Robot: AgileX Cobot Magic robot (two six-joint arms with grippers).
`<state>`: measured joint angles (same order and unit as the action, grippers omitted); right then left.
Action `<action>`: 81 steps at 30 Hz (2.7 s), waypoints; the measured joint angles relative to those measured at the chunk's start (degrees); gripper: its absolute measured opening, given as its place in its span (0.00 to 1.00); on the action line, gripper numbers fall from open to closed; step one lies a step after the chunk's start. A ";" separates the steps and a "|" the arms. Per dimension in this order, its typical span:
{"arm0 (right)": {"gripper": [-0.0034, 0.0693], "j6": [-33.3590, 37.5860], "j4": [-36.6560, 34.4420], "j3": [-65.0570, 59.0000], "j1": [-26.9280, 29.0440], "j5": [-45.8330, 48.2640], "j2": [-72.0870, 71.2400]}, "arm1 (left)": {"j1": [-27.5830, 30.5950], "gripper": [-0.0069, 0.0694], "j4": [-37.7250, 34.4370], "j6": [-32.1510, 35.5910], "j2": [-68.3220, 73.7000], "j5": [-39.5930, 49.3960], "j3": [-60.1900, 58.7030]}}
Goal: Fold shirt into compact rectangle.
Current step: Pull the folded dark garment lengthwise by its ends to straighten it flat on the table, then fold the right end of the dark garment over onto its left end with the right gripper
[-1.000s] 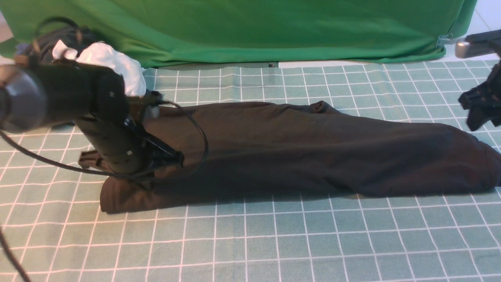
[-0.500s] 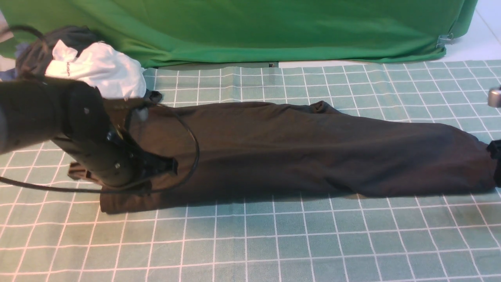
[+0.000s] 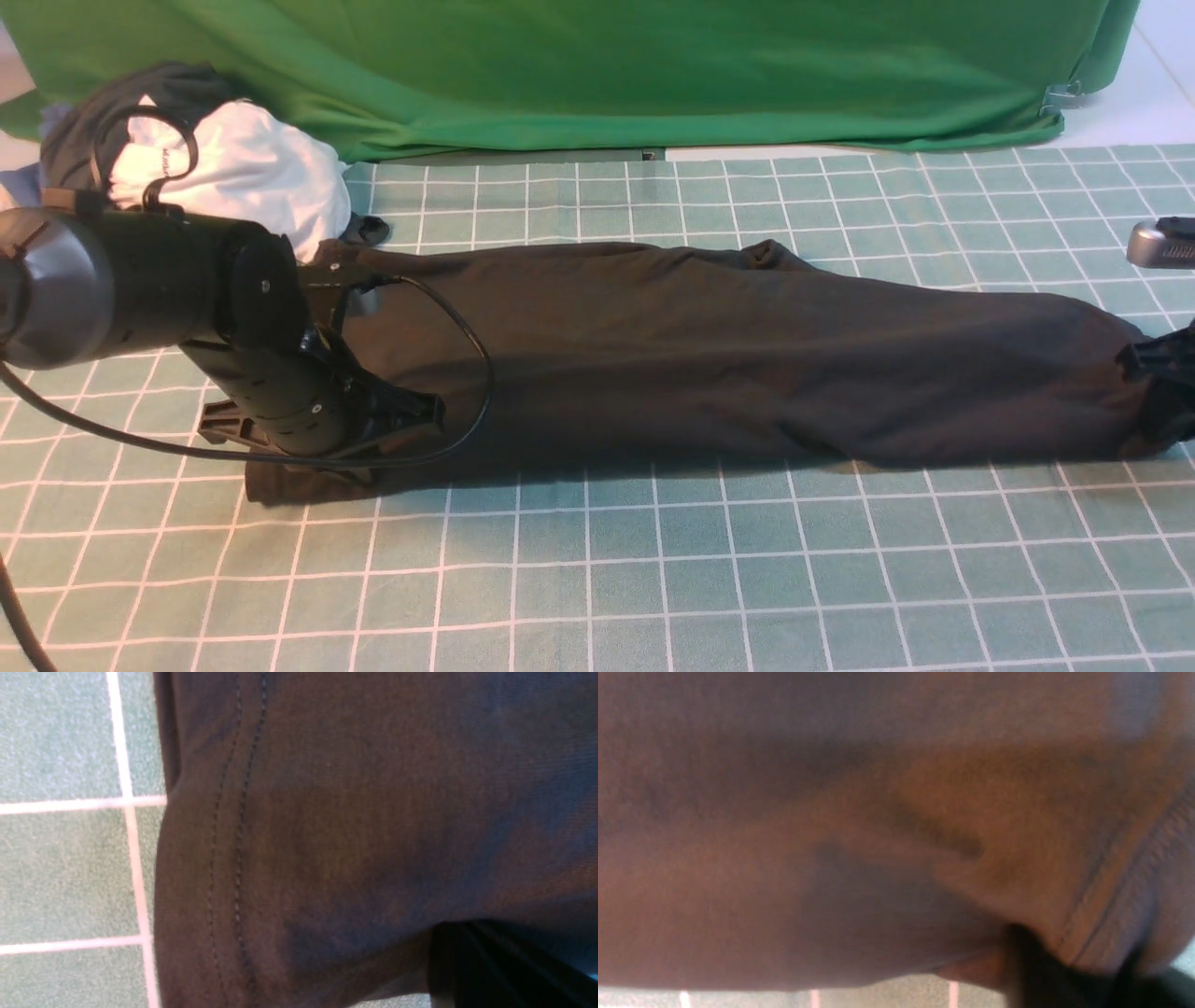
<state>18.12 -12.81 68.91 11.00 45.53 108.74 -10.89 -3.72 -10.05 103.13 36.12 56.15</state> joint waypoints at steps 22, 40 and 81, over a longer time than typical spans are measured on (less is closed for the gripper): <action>0.59 -7.32 9.16 6.08 1.41 18.83 0.00 | 0.00 0.11 -4.88 1.48 -7.77 8.47 -1.39; 0.88 -10.12 6.58 12.25 0.92 16.18 5.55 | 0.00 0.11 -5.15 1.48 -18.77 11.38 -1.39; 0.11 -11.95 10.83 24.38 -7.41 22.71 -6.36 | 0.00 0.11 4.61 -4.92 -36.77 20.10 -1.43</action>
<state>6.17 -1.97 93.29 3.59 68.24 102.37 -10.90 0.89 -14.98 66.36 56.21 54.72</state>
